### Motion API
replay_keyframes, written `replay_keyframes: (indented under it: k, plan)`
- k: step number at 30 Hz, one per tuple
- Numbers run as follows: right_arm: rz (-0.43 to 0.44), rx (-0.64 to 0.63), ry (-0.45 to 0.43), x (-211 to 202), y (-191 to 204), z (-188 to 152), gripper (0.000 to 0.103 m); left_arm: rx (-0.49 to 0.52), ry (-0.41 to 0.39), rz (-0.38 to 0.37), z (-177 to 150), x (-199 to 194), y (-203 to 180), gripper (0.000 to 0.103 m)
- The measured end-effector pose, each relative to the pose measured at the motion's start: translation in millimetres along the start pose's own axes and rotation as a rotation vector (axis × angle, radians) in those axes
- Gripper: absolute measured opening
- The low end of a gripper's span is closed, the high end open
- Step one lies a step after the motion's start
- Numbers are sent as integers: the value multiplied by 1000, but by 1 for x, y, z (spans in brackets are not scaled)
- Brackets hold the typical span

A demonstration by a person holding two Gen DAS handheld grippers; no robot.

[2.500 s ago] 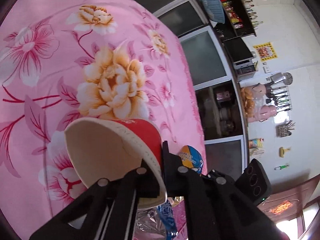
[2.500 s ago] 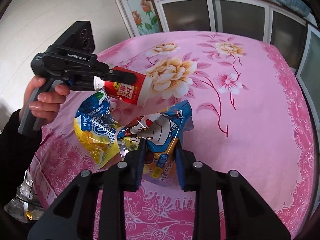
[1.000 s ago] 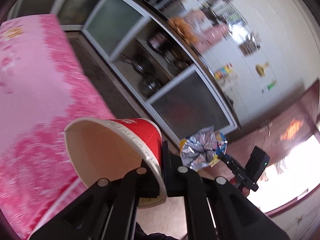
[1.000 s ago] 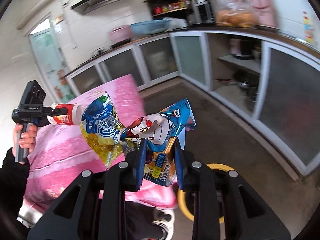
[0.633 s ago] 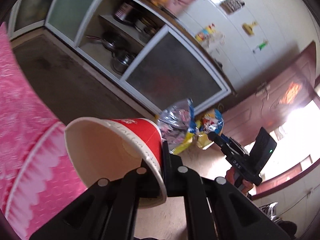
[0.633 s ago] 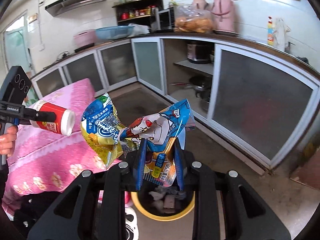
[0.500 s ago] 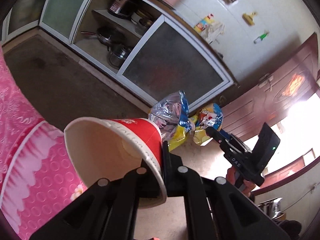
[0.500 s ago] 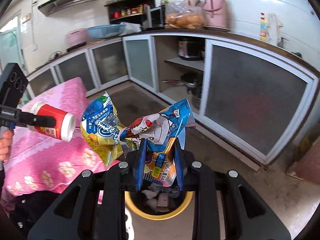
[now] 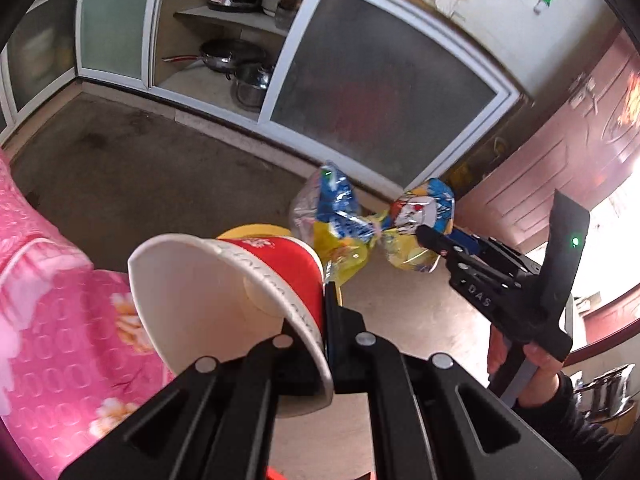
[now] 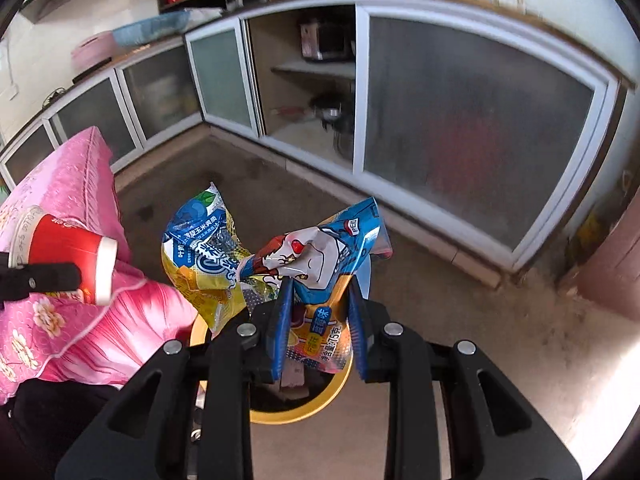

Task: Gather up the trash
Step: 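Carry the red cup and snack wrappers with both tools over the yellow-rimmed bin, then open both tools to drop the cup and wrappers into the bin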

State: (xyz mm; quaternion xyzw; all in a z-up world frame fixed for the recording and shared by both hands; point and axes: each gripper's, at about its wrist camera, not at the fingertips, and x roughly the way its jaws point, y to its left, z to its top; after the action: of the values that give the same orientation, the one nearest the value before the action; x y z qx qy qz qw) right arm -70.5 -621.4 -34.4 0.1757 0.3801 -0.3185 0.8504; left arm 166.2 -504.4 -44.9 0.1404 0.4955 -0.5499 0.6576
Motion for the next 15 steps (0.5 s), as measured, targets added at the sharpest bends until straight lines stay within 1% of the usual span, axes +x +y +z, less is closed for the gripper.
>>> replay_keyframes:
  k: [2, 5, 7, 11, 15]
  plan:
    - [-26, 5, 27, 14, 2, -6, 25, 8, 20, 8, 0, 15, -2, 2]
    - [-9, 39, 62, 27, 2, -13, 25, 11, 42, 14, 0, 35, -4, 2]
    - [-33, 43, 68, 34, 4, -17, 25, 17, 51, 29, -1, 44, -4, 2]
    - [-34, 81, 113, 49, 2, -25, 25, -6, 61, 36, -1, 61, -2, 2]
    - [-32, 108, 152, 66, 1, -30, 25, -1, 77, 86, -2, 82, 0, 2]
